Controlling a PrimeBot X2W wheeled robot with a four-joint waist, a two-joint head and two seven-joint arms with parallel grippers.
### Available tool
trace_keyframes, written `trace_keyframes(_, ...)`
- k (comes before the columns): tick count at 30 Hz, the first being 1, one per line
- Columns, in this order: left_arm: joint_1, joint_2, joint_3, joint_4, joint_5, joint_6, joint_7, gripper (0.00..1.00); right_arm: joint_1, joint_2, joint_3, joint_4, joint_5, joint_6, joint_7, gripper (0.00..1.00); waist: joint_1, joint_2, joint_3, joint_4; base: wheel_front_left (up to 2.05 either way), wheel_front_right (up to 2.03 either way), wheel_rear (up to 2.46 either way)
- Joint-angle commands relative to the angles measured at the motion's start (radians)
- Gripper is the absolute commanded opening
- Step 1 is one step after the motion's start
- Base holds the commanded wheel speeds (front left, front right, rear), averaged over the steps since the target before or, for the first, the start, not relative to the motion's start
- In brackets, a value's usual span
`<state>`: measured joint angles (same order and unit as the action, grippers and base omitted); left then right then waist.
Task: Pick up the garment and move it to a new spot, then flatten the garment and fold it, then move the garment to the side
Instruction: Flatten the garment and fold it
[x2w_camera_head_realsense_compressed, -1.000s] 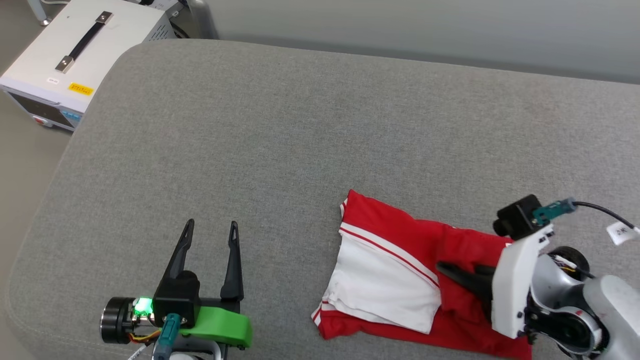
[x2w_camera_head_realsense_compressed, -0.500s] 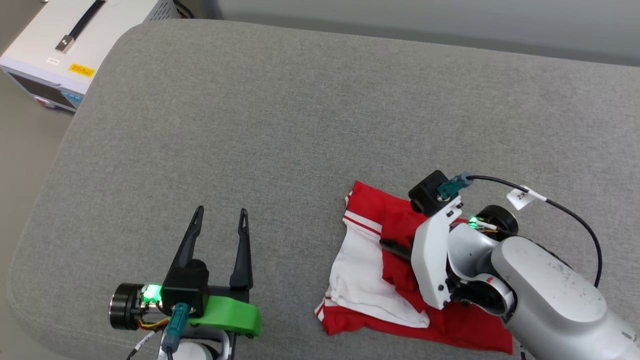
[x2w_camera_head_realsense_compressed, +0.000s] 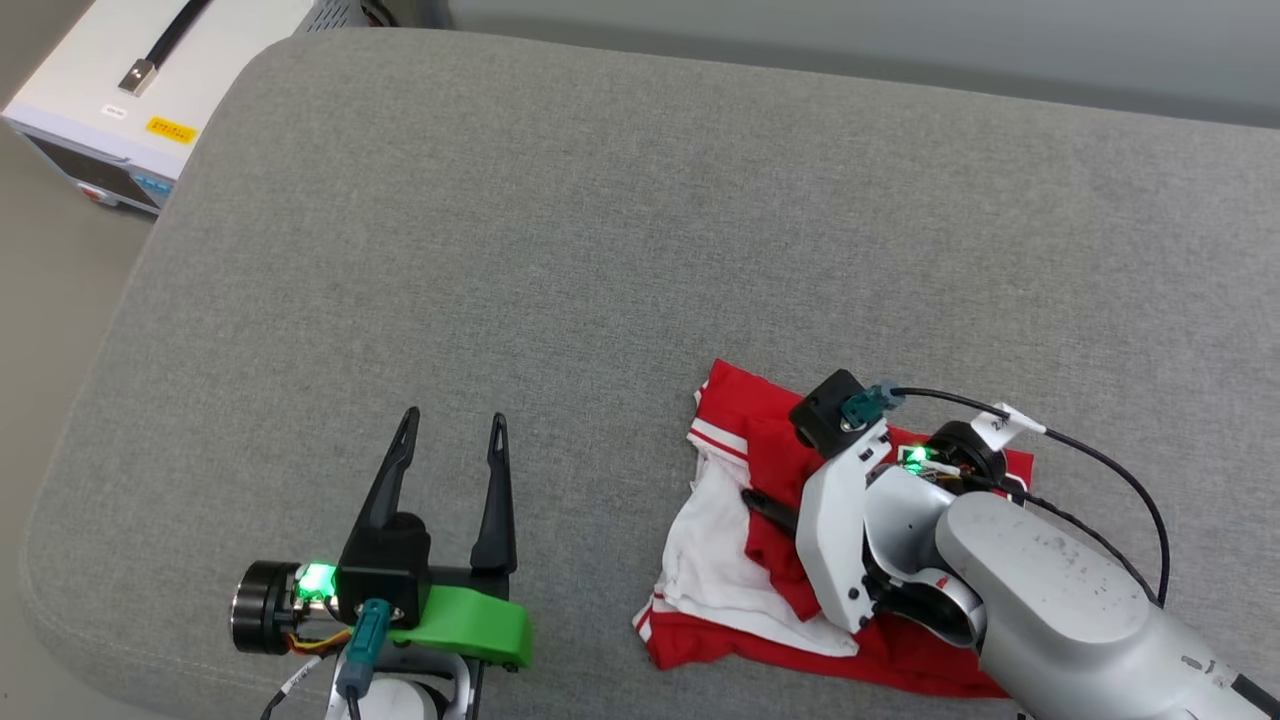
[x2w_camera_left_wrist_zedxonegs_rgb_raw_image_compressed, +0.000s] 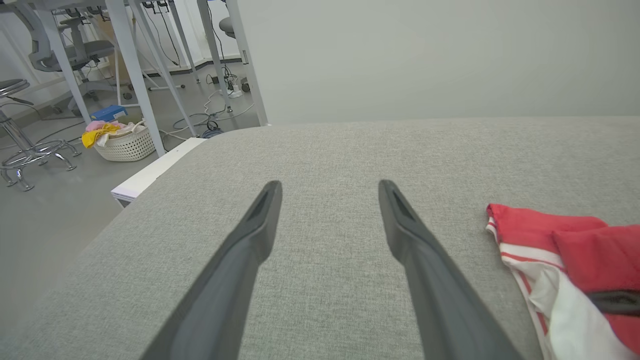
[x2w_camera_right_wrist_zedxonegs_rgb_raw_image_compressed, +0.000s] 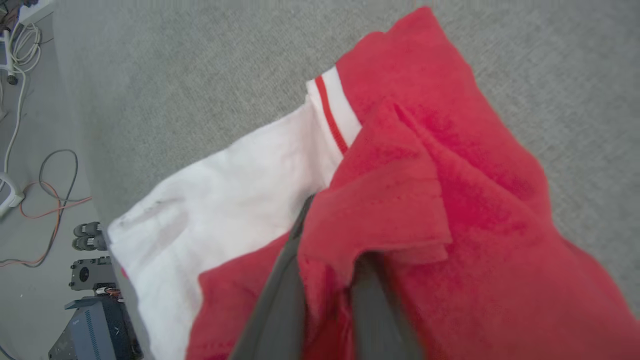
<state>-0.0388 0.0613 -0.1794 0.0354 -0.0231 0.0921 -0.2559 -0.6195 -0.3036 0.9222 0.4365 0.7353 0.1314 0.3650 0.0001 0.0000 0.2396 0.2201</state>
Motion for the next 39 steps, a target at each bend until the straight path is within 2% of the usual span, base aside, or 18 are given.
trace_keyframes(1, -0.003, -0.002, 0.005, 0.003, 0.001, 0.004, -0.006, 1.00, 0.013, -0.011, 0.003, -0.011, 0.007, -0.001, -0.030, 1.00, -0.0001, 0.0000, -0.023, -0.011, 0.00, 0.00, 0.00)
trace_keyframes(5, 0.016, 0.005, 0.014, 0.002, 0.004, 0.004, -0.006, 1.00, 0.038, -0.055, -0.038, -0.079, -0.006, -0.001, -0.127, 1.00, -0.0001, 0.0000, -0.058, -0.031, 0.00, 0.00, 0.00)
trace_keyframes(9, 0.031, 0.011, 0.019, -0.005, 0.003, -0.001, -0.006, 1.00, 0.080, -0.098, -0.129, -0.138, -0.055, -0.001, -0.238, 1.00, -0.0001, 0.0000, -0.089, -0.054, 0.00, 0.00, 0.00)
trace_keyframes(15, 0.058, 0.018, 0.031, -0.012, 0.001, -0.004, -0.006, 1.00, 0.183, -0.098, -0.348, -0.185, -0.160, -0.001, -0.420, 1.00, -0.0001, 0.0000, -0.126, -0.088, 0.00, 0.00, 0.00)
trace_keyframes(20, 0.076, 0.025, 0.042, -0.017, 0.000, -0.007, -0.006, 1.00, 0.291, -0.034, -0.569, -0.191, -0.257, -0.001, -0.545, 1.00, -0.0001, 0.0000, -0.151, -0.112, 0.00, 0.00, 0.00)
trace_keyframes(23, 0.084, 0.029, 0.051, -0.023, -0.001, -0.006, -0.006, 1.00, 0.344, 0.000, -0.661, -0.215, -0.318, -0.001, -0.588, 1.00, -0.0001, 0.0000, -0.163, -0.122, 0.00, 0.00, 0.00)
trace_keyframes(29, 0.104, 0.034, 0.063, -0.035, -0.002, -0.007, -0.006, 1.00, 0.463, 0.070, -0.804, -0.321, -0.457, -0.001, -0.624, 1.00, -0.0001, 0.0000, -0.185, -0.136, 0.00, 0.00, 0.00)
trace_keyframes(30, 0.114, 0.036, 0.064, -0.042, -0.001, -0.007, -0.006, 1.00, 0.529, 0.112, -0.861, -0.391, -0.504, -0.001, -0.626, 1.00, -0.0001, 0.0000, -0.195, -0.138, 0.00, 0.00, 0.00)
trace_keyframes(32, 0.126, 0.037, 0.063, -0.051, 0.001, -0.009, -0.006, 1.00, 0.595, 0.156, -0.902, -0.441, -0.530, -0.001, -0.626, 1.00, -0.0001, 0.0000, -0.203, -0.137, 0.00, 0.00, 0.00)
trace_keyframes(36, 0.149, 0.040, 0.050, -0.057, 0.003, -0.019, -0.006, 1.00, 0.723, 0.200, -0.944, -0.508, -0.575, -0.001, -0.627, 1.00, -0.0001, 0.0000, -0.222, -0.125, 0.00, 0.00, 0.00)
trace_keyframes(39, 0.157, 0.041, 0.048, -0.053, 0.002, -0.022, -0.006, 1.00, 0.760, 0.212, -0.953, -0.517, -0.583, -0.001, -0.627, 1.00, -0.0001, 0.0000, -0.227, -0.123, 0.00, 0.00, 0.00)
